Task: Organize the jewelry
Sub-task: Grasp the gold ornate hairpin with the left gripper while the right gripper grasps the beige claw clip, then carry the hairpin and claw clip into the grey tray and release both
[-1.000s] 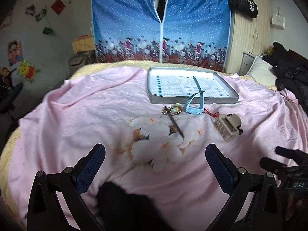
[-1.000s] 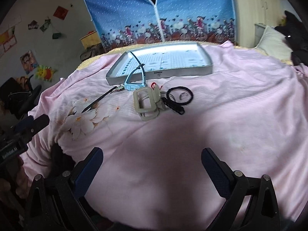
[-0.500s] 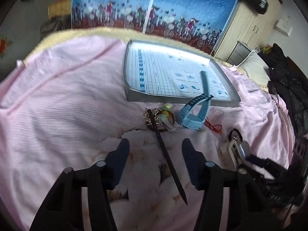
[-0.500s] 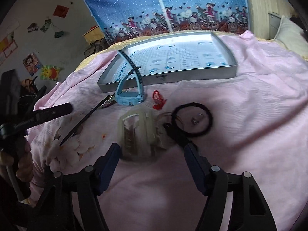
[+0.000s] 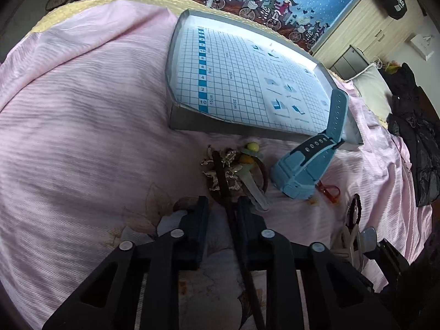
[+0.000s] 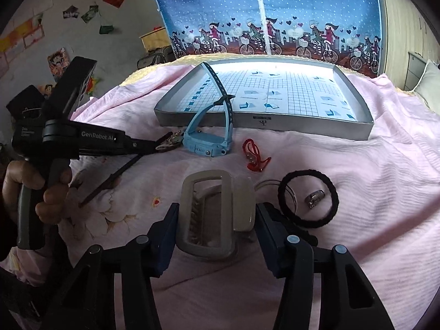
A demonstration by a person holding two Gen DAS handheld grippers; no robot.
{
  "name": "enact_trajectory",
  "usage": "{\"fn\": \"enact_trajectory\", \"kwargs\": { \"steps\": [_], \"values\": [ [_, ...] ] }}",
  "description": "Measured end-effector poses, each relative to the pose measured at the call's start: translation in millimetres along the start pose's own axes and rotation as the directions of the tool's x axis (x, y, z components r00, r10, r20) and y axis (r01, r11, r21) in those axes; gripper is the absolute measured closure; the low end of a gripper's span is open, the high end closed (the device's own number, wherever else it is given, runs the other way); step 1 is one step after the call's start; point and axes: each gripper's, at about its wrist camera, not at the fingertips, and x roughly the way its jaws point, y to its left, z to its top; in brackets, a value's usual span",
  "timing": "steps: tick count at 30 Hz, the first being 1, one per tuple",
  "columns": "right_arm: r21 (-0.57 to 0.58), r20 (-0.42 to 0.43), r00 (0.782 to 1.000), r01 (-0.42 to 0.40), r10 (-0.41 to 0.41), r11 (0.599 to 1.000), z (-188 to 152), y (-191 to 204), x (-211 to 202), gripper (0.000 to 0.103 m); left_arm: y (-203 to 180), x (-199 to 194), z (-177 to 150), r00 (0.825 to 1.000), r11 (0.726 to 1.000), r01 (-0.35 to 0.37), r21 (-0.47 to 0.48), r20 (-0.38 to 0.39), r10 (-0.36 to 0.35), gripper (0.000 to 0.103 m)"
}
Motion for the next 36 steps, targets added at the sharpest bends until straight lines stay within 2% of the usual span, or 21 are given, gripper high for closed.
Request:
{"fn": "enact_trajectory", "kwargs": {
  "steps": [3,11,17,20,26,31,36],
  "values": [
    [0.009,0.001,1.000,-0.008,0.008,1.000,3.0,-1.4,3.0,0.052,3.7,-3.5,-1.8,1.000,1.000,0.013,0.002,-0.025,-0.013,0.095],
    [0.034,0.031,0.998,-0.062,0.061,0.997,7.9,-5.7,2.1,0.056,2.4,-20.2,-9.0,0.999,0.997,0.039,-0.068,-0.032,-0.041,0.100],
    [0.035,0.083,0.989,-0.123,0.119,0.992,8.4,-1.6,-9.9,0.056,6.9,-46.4,-31.3,0.992,0.984,0.124,-0.126,0.019,-0.123,0.100],
    [0.041,0.102,0.986,-0.134,0.129,0.990,9.2,-3.0,-15.0,0.056,8.7,-51.9,-45.6,0.980,0.963,0.198,-0.185,0.010,-0.199,0.100],
    [0.081,0.111,0.984,-0.148,0.139,0.986,9.6,-8.2,-18.2,0.056,9.6,-57.4,-80.9,0.979,0.962,0.198,-0.187,-0.017,-0.204,0.100],
    [0.086,0.119,0.985,-0.139,0.128,0.987,6.7,-7.3,-20.9,0.056,8.9,-61.3,-86.0,0.976,0.955,0.209,-0.212,-0.013,-0.217,0.100],
    [0.110,0.144,0.980,-0.154,0.138,0.982,8.3,-13.1,-27.4,0.056,-8.4,-81.3,-86.4,0.958,0.943,0.287,-0.168,0.046,-0.283,0.100]
  ]
}}
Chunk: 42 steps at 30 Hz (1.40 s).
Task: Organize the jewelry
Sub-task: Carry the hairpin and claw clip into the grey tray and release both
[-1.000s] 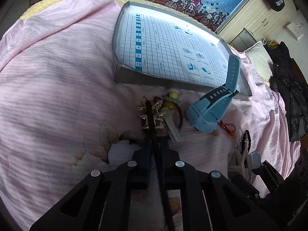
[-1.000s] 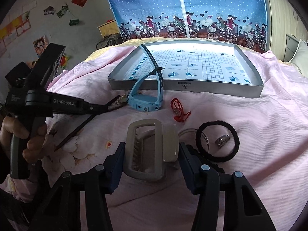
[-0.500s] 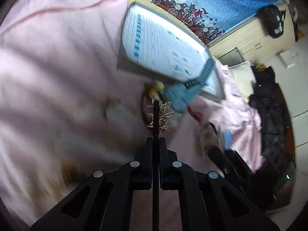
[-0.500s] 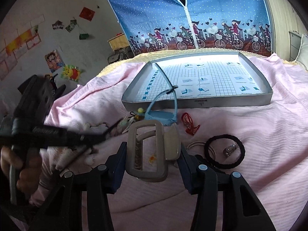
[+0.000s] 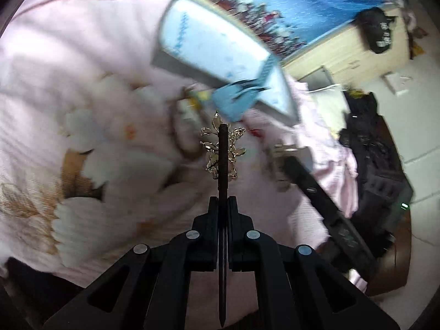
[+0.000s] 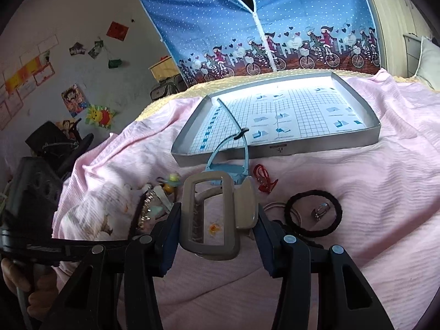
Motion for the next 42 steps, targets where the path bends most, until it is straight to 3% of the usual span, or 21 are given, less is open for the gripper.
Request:
{"fn": "enact_trajectory", "kwargs": {
  "steps": [6,13,22,26,31,37,42],
  "values": [
    [0.046,0.064,0.998,-0.006,0.003,0.999,9.0,-10.4,-20.5,0.056,-17.2,-7.4,8.8,0.999,0.999,0.036,-0.009,0.039,-0.036,0.100],
    [0.088,0.115,0.993,-0.014,0.004,0.996,28.4,-26.5,-31.7,0.056,-55.1,-13.1,52.0,0.989,0.998,0.040,0.042,0.141,-0.045,0.100],
    [0.059,0.111,0.994,0.018,-0.025,0.998,91.7,-63.1,3.1,0.056,-74.6,18.9,125.4,0.967,0.994,-0.078,0.081,0.247,0.056,0.100],
    [0.040,0.073,0.997,0.038,-0.040,0.998,114.1,-80.8,36.5,0.056,-61.8,55.1,163.6,0.962,0.987,-0.145,0.069,0.244,0.124,0.100],
    [0.059,0.000,0.999,0.035,-0.035,0.998,114.0,-101.0,73.1,0.056,-30.1,100.2,197.6,0.959,0.979,-0.199,0.048,0.214,0.184,0.100],
    [0.080,-0.070,0.997,0.042,-0.037,0.996,105.9,-115.6,99.4,0.056,-2.5,132.3,210.7,0.962,0.976,-0.214,0.033,0.180,0.205,0.100],
    [0.044,-0.080,0.995,0.068,-0.064,0.997,103.8,-113.2,102.5,0.056,7.7,145.0,207.0,0.963,0.972,-0.231,0.039,0.149,0.223,0.100]
  ]
}}
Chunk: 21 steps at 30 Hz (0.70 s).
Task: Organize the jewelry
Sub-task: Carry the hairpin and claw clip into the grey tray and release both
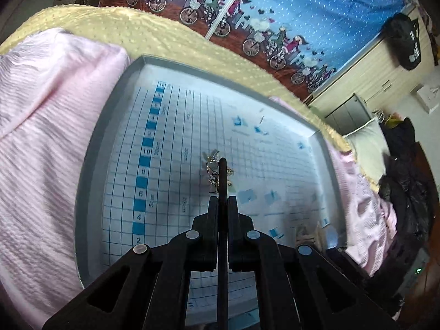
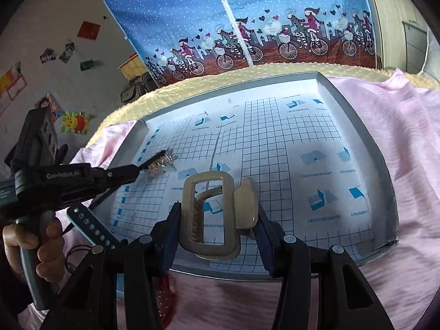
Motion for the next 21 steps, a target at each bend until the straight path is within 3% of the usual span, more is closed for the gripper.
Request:
{"fn": "enact_trajectory", "kwargs": {
  "steps": [5,10,11,13,14,15,18,21],
  "values": [
    [-0.020,0.001,1.000,0.024,-0.024,1.000,1.5,2.6,0.3,0.054,-7.5,-3.9,-9.7,0.999,0.998,-0.045,0.048,-0.003,0.045,0.100],
    [-0.028,0.020,0.999,0.047,-0.047,0.998,3.2,4.0,-7.9,0.043,-7.3,-22.5,-16.0,0.999,0.999,-0.036,0.019,-0.008,0.036,0.097],
    [-0.033,0.035,0.998,0.058,-0.056,0.998,2.8,5.6,-13.6,0.041,-7.4,-30.6,-17.7,1.000,1.000,-0.027,0.008,0.013,0.027,0.094],
    [-0.040,0.065,0.995,0.075,-0.072,0.996,1.9,8.8,-24.7,0.032,-8.4,-50.6,-25.5,0.997,1.000,-0.029,-0.001,0.077,0.029,0.069],
    [-0.046,0.088,0.993,0.082,-0.078,0.996,0.8,10.9,-32.8,0.026,-9.9,-60.5,-30.0,0.993,0.999,-0.040,0.000,0.113,0.039,0.047],
    [-0.052,0.110,0.991,0.087,-0.081,0.995,-0.2,13.5,-40.8,0.021,-11.6,-71.5,-35.7,0.987,0.999,-0.052,0.002,0.155,0.051,0.035],
    [-0.073,0.169,0.982,0.102,-0.089,0.992,-7.2,23.2,-69.2,0.005,-18.6,-105.6,-54.6,0.961,0.998,-0.063,0.023,0.270,0.054,0.032],
    [-0.103,0.248,0.965,0.115,-0.086,0.988,-14.7,36.2,-97.6,0.000,-31.1,-130.5,-73.6,0.945,0.991,-0.117,0.060,0.313,0.092,0.032]
  ]
}}
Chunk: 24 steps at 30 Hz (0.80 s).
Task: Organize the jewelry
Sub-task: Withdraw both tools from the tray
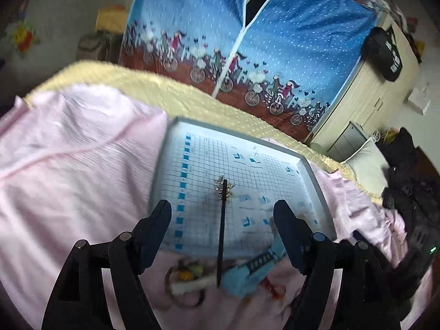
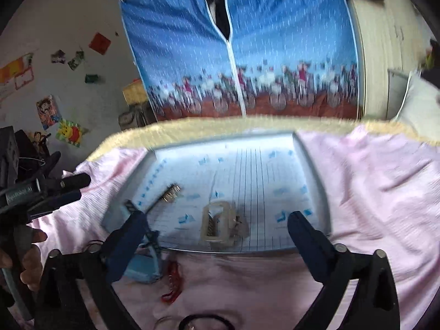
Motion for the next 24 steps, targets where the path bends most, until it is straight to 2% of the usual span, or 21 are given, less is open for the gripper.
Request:
{"fn": "enact_trajectory", "kwargs": {
  "steps": [3,5,6,7,8,9,11,18,24],
  "values": [
    [-0.026,0.057,0.998,-0.004,0.005,1.000,-1.9,13.4,-29.1,0.000,-14.7,-31.2,-13.0,0.995,0.993,-0.082,0.087,0.066,0.076,0.032],
    [-0.042,0.093,0.996,-0.014,0.018,0.999,-8.0,23.7,-49.8,0.000,-24.8,-51.7,-25.4,0.987,0.982,-0.120,0.146,0.121,0.103,0.031],
    [-0.049,0.102,0.995,-0.010,0.015,0.999,-11.1,27.8,-57.3,0.000,-29.0,-57.9,-30.3,0.985,0.977,-0.129,0.167,0.139,0.107,0.027],
    [-0.055,0.113,0.994,-0.001,0.007,0.999,-16.5,33.0,-68.2,0.000,-33.5,-68.0,-38.4,0.980,0.971,-0.143,0.192,0.161,0.113,0.016],
    [-0.053,0.120,0.993,0.002,0.004,0.999,-21.4,35.8,-75.9,0.000,-36.2,-75.9,-45.1,0.976,0.966,-0.158,0.205,0.180,0.121,0.012],
    [-0.049,0.125,0.992,0.002,0.005,0.999,-26.2,39.0,-83.2,0.000,-38.5,-85.1,-53.4,0.969,0.961,-0.175,0.213,0.210,0.130,0.009],
    [-0.036,0.138,0.990,0.005,0.000,0.999,-38.9,42.9,-101.9,0.000,-39.6,-97.8,-67.1,0.963,0.959,-0.177,0.220,0.241,0.122,0.009],
    [0.042,0.160,0.987,0.030,-0.037,0.999,-73.1,51.5,-151.0,0.000,-30.3,-118.4,-100.8,0.967,0.971,-0.160,0.175,0.223,0.119,0.009],
    [0.112,0.092,0.994,0.045,-0.055,0.993,-105.4,57.5,-164.0,0.000,-14.6,-141.9,-133.2,0.966,0.975,-0.165,0.149,0.224,0.129,0.009]
  ]
}}
